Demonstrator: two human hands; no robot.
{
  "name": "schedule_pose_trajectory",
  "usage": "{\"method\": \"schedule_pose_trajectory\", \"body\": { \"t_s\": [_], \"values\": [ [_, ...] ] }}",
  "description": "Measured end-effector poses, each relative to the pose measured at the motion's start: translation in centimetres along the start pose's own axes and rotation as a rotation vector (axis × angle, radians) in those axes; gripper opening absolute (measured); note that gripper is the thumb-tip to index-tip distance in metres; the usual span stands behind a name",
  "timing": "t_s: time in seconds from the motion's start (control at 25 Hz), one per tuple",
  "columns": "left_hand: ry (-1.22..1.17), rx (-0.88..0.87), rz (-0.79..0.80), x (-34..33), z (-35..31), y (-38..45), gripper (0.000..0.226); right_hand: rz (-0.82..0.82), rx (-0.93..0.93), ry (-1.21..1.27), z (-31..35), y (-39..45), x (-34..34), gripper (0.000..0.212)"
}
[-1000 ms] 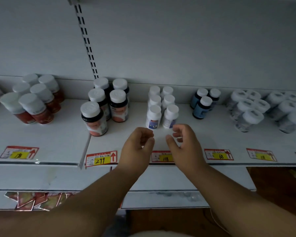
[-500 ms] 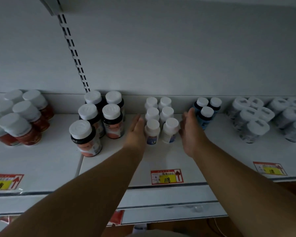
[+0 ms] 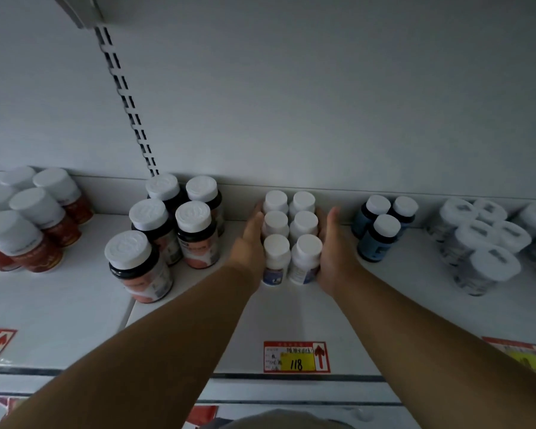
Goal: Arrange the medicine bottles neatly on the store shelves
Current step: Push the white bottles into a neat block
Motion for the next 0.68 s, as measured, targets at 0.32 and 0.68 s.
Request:
{"method": "schedule_pose_trajectory", "body": {
  "t_s": [0.32, 0.68],
  "values": [
    [-0.1, 0.008, 0.067, -0.7, -0.6, 0.1, 0.04, 0.025, 0.022, -0.023, 0.9, -0.8, -0.4, 0.059],
    [1.003, -0.323, -0.061, 3.7, -1.1, -7.3, 0.053, 0.0, 0.406, -0.987, 2.2, -8.6, 1.4, 0.059]
  ]
}}
Point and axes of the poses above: each hand's wrist, its own y-axis towards the middle knuckle, its own x-axis out of the back of the hand, z = x × y, the point moved 9 cm from there along y, towards the middle knuckle, and after that the axes turned 11 degrees about y, right-handed, at the moved point
